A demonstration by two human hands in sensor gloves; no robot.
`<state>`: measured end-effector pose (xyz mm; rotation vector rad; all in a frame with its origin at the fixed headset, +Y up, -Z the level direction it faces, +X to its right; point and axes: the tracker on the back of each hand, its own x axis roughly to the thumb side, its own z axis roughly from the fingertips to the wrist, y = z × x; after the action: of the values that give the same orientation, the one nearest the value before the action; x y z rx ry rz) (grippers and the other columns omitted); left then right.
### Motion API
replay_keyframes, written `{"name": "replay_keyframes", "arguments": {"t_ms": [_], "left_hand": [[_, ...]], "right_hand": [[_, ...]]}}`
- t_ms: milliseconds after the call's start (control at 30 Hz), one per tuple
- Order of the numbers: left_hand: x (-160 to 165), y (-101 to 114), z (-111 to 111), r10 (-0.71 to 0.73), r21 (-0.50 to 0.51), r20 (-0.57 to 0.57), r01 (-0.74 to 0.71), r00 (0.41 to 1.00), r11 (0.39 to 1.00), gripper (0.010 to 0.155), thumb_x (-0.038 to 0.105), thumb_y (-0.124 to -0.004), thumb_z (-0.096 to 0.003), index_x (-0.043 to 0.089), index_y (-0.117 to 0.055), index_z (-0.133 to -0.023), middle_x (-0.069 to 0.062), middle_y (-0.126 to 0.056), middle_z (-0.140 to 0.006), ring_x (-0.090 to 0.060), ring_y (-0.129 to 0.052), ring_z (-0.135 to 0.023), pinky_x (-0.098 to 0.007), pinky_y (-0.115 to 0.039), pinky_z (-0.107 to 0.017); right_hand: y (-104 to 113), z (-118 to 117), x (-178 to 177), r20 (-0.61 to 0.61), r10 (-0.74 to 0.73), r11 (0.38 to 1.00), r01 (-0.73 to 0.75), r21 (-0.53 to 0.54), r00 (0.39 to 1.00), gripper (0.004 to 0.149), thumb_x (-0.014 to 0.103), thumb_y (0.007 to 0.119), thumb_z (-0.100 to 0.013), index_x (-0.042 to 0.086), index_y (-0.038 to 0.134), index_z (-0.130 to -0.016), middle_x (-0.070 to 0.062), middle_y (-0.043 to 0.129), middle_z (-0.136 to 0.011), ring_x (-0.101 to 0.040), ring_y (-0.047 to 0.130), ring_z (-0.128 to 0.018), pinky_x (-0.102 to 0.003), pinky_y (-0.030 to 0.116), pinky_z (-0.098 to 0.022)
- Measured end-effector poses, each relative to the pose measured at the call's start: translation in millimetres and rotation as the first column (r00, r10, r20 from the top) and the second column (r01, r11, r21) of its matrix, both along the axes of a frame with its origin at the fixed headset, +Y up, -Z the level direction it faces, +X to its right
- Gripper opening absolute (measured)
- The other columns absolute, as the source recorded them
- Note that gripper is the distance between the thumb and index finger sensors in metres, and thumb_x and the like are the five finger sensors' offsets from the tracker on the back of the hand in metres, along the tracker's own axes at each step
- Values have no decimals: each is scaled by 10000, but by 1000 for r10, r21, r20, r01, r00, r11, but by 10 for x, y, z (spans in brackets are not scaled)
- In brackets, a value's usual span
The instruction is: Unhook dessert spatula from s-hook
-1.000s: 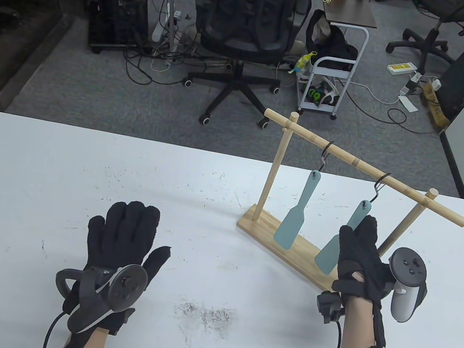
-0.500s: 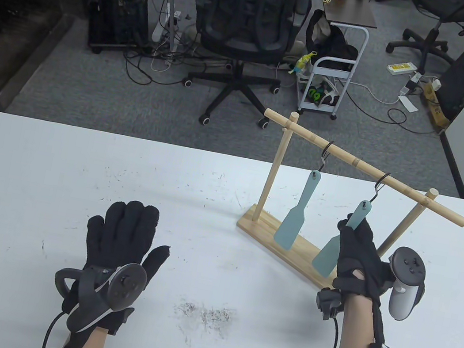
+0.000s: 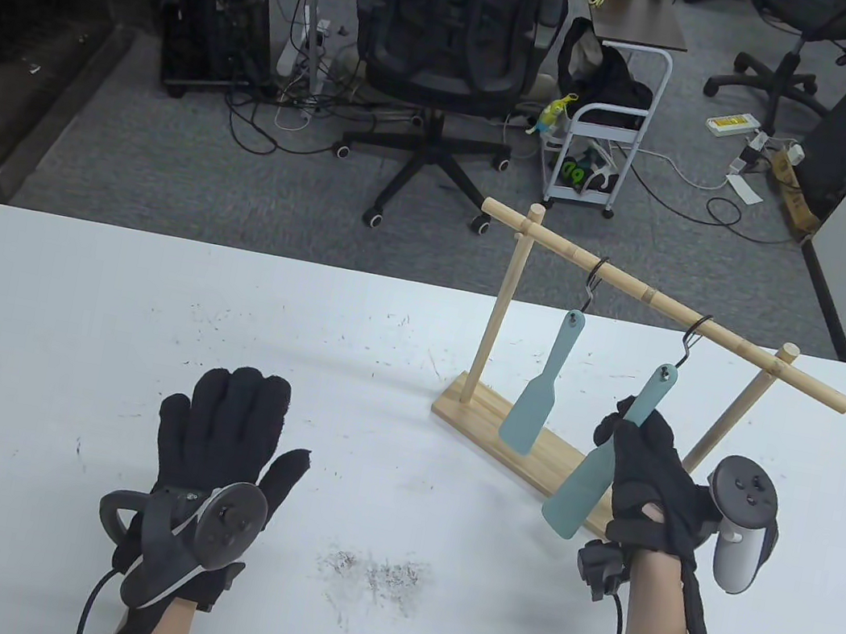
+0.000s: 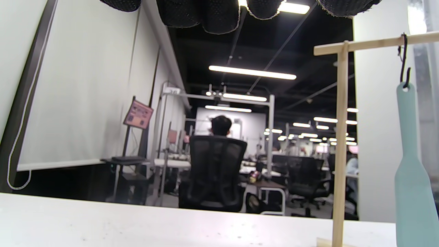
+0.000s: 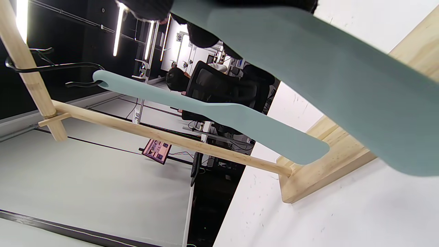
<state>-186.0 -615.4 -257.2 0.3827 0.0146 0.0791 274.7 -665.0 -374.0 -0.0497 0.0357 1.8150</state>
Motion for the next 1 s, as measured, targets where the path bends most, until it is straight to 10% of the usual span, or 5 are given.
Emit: {"name": "replay_keyframes", "arguments": {"t_ms": [1000], "left_hand": [[-32, -3, 5, 16, 2, 2, -16, 1000, 1000, 776, 708, -575, -537, 386, -409, -1224, -8, -524, -1313, -341, -508, -1228, -653, -475, -865]], "right_hand": [[91, 78, -62, -52, -20, 999, 21, 30, 998, 560, 369, 740, -529, 139, 635, -1029, -113, 844, -889, -344, 991, -694, -454, 865, -462]]}}
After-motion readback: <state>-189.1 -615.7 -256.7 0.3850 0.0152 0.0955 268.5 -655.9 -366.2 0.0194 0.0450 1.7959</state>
